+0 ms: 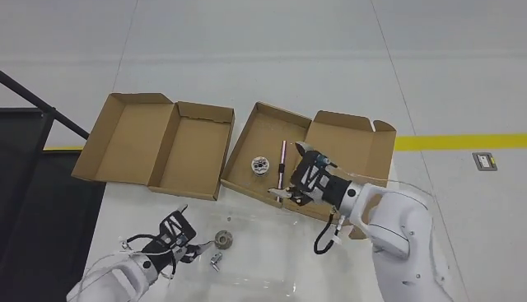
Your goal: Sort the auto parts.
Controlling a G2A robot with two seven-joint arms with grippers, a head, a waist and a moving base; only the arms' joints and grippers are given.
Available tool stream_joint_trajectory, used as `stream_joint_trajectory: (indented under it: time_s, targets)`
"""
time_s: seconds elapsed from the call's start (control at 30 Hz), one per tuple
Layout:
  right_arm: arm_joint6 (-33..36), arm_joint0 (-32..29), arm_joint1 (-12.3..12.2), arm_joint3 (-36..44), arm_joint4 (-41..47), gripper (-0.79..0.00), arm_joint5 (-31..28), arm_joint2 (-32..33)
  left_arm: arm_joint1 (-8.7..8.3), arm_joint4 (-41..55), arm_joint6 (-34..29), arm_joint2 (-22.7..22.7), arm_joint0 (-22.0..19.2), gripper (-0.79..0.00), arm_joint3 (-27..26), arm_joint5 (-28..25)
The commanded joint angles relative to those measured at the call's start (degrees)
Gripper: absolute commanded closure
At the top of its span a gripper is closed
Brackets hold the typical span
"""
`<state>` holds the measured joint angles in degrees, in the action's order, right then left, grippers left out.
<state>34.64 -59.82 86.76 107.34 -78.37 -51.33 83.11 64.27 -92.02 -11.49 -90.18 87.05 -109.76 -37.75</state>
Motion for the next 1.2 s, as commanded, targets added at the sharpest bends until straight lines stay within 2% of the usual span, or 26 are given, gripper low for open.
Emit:
stream_joint_trajectory:
  time_s: [0.0, 0.33, 0.4, 0.53, 0.8, 0.93, 1.03, 1.17]
  targets:
    - [0.02, -0.57, -0.26, 0.82, -1.06, -0.785, -1.6, 0.71, 0.05, 0.72, -1.0, 0.68, -1.17, -0.785, 0.66, -0.25]
    - [0.02, -0.57, -0.26, 0.82, -1.06, -0.785, -1.6, 0.71, 0.05, 0.72, -1.0, 0.68, -1.17, -0.785, 0.66, -0.25]
    - [0.02, -0.57, -0.26, 0.82, -1.06, -0.785, -1.6, 0.71, -0.03, 1.41, -2.04, 1.74, -0.93, -0.785, 1.29, -3.16]
    - [0.02, -0.57, -0.26, 0.82, -1.06, -0.785, -1.6, 0.71, -0.51, -0.76, -7.64, 2.31, -3.08, -0.785, -1.04, -7.91]
    - [0.02, -0.57, -0.26, 0.82, -1.06, -0.785, -1.6, 0.71, -1.26, 8.31, -23.79, 2.83, -8.36, -0.785, -3.81, -19.39]
    - [0.02, -0.57, -0.26, 0.82, -1.06, -0.785, -1.6, 0.71, -1.97, 13.6, -34.79, 6.74, -12.46, -0.785, -3.93, -20.25]
    - [-0.89, -1.14, -0.35, 1.28, -1.28, -0.785, -0.45, 1.09, -3.1, 13.76, -34.8, 9.9, -15.76, -0.785, -0.85, -20.25]
    - [-4.79, -4.31, -1.27, 5.7, -3.4, -0.785, -0.62, 4.37, -4.89, 15.78, -34.9, 14.46, -19.98, -0.785, 2.71, -20.15]
